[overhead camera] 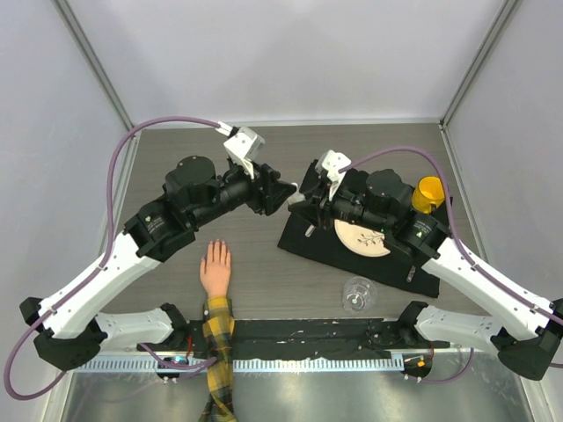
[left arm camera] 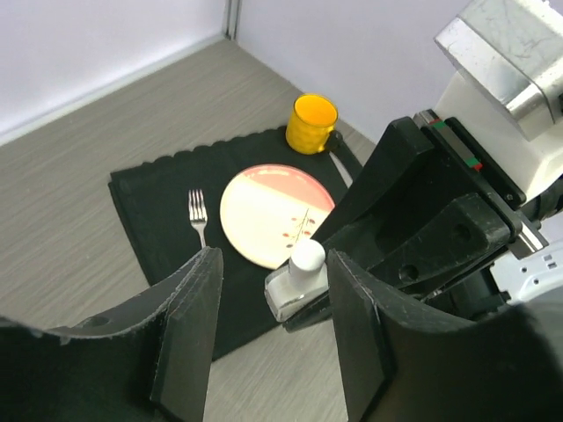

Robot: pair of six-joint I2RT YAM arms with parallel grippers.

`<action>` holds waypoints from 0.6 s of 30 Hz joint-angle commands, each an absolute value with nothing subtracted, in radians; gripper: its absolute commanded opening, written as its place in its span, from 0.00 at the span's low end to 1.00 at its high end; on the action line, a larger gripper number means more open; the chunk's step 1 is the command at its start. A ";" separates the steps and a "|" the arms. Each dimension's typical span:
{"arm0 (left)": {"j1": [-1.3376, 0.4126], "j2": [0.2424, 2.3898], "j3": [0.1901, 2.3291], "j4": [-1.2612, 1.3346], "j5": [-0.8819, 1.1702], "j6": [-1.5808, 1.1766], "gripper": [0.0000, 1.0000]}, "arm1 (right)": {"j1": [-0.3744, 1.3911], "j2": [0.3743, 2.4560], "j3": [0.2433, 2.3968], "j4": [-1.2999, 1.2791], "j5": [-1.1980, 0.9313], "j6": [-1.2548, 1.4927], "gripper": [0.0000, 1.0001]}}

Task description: Paint the nails

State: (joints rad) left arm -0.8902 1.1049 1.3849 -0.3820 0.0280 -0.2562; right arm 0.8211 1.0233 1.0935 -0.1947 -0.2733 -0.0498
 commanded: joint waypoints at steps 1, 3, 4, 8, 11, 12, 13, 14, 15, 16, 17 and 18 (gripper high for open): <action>-0.891 1.135 1.465 -0.477 0.060 -0.236 0.54 | 0.825 1.032 1.141 -0.169 -0.282 -0.084 0.00; -0.891 1.158 1.494 -0.506 0.084 -0.216 0.59 | 0.825 1.037 1.144 -0.178 -0.288 -0.094 0.00; -0.893 1.164 1.502 -0.527 0.113 -0.210 0.59 | 0.827 1.042 1.146 -0.181 -0.290 -0.097 0.00; -0.893 1.193 1.539 -0.589 0.112 -0.190 0.53 | 0.827 1.045 1.144 -0.195 -0.284 -0.107 0.00; -0.891 1.207 1.562 -0.612 0.118 -0.192 0.51 | 0.825 1.043 1.143 -0.193 -0.284 -0.107 0.00; -0.891 1.216 1.566 -0.620 0.121 -0.192 0.50 | 0.827 1.046 1.143 -0.195 -0.287 -0.107 0.00; -0.893 1.219 1.572 -0.626 0.126 -0.192 0.49 | 0.827 1.045 1.143 -0.192 -0.290 -0.107 0.00; -0.893 1.227 1.581 -0.632 0.132 -0.192 0.49 | 0.827 1.045 1.143 -0.192 -0.291 -0.107 0.00; -0.893 1.230 1.585 -0.637 0.141 -0.193 0.46 | 0.827 1.045 1.143 -0.192 -0.294 -0.107 0.00; -0.891 1.232 1.586 -0.637 0.143 -0.193 0.45 | 0.827 1.043 1.141 -0.192 -0.298 -0.107 0.00; -0.893 1.233 1.586 -0.635 0.146 -0.198 0.44 | 0.827 1.045 1.141 -0.193 -0.304 -0.110 0.00; -0.891 1.235 1.585 -0.631 0.158 -0.199 0.41 | 0.828 1.046 1.140 -0.192 -0.308 -0.112 0.00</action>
